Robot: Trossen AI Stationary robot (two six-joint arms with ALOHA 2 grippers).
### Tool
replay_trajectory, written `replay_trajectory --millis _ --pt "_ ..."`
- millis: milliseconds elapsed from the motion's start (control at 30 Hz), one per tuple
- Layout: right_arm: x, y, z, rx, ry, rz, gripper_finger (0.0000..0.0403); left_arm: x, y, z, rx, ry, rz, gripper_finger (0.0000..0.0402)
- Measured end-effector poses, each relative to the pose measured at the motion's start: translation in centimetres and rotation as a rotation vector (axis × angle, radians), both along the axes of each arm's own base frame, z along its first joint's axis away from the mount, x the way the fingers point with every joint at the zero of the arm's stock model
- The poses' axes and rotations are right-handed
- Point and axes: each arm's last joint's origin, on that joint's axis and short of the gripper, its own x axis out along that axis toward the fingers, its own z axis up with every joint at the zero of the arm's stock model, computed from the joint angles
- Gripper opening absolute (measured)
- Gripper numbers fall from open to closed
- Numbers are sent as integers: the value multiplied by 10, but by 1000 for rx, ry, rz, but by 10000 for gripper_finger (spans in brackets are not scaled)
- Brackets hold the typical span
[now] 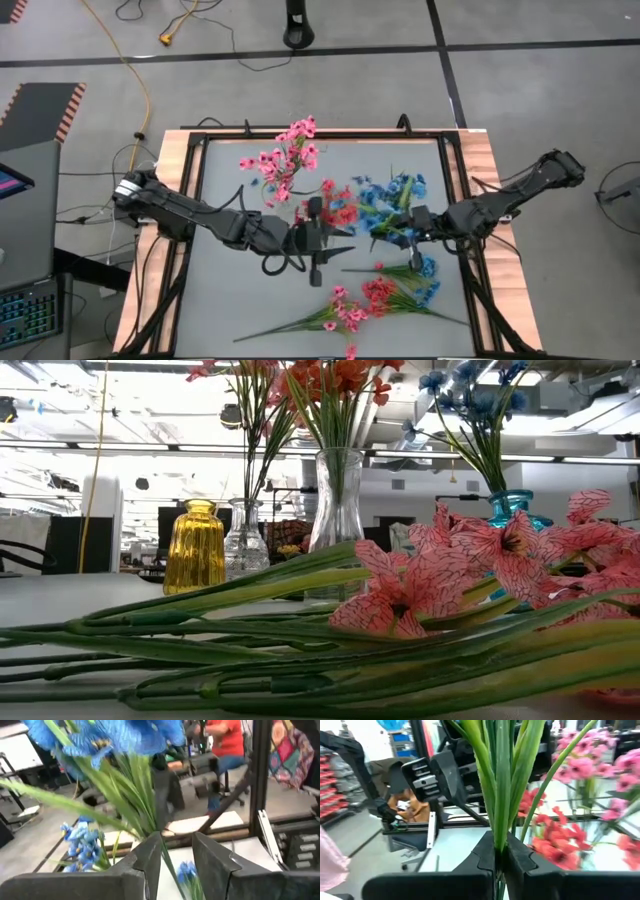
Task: Sort flowers into vase by color
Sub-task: Put the left blue flowers into the blue vase
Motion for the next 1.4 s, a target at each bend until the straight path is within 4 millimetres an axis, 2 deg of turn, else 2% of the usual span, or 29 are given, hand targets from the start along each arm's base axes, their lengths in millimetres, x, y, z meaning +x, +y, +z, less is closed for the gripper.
replay_trajectory --millis 200,567,933,1400 --pt "-26 3 7 -120 1 -117 42 -11 -1 6 -29 32 -5 102" --pt "-46 17 -3 -256 93 -310 42 -12 -3 2 -40 72 -7 102" --pt "-51 14 -48 -298 135 -551 42 -12 -3 2 -43 77 -10 102" --pt "-51 6 -74 -275 155 -627 44 -12 -3 1 -43 77 -9 102"
